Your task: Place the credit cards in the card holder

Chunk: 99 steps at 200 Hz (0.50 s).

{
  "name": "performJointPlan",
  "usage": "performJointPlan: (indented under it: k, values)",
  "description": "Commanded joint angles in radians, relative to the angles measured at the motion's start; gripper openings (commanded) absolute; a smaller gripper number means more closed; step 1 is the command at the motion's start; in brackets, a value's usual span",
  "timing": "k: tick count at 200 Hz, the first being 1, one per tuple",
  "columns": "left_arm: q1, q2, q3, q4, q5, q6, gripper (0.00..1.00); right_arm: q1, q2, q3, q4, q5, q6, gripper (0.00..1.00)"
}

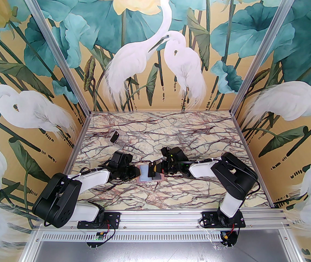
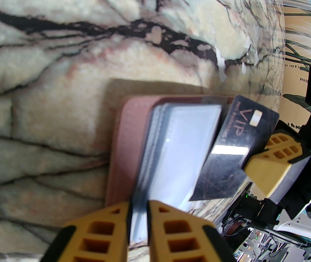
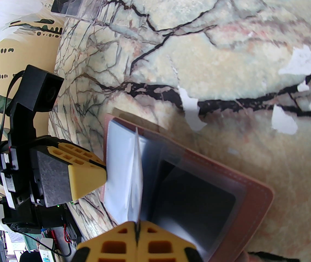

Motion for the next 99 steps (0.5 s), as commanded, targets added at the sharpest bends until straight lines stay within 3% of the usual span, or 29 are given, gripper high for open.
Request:
performJointPlan:
  k: [1,99]
  values:
    - [-0.009,0.029,-0.007,-0.017,-0.050,-0.005,0.20,0.009,-0.009,0.007,-0.040,0.035,0.001,0.00]
    - [-0.014,0.023,-0.010,-0.028,-0.055,-0.006,0.19,0.025,-0.036,-0.018,-0.047,0.051,0.011,0.00]
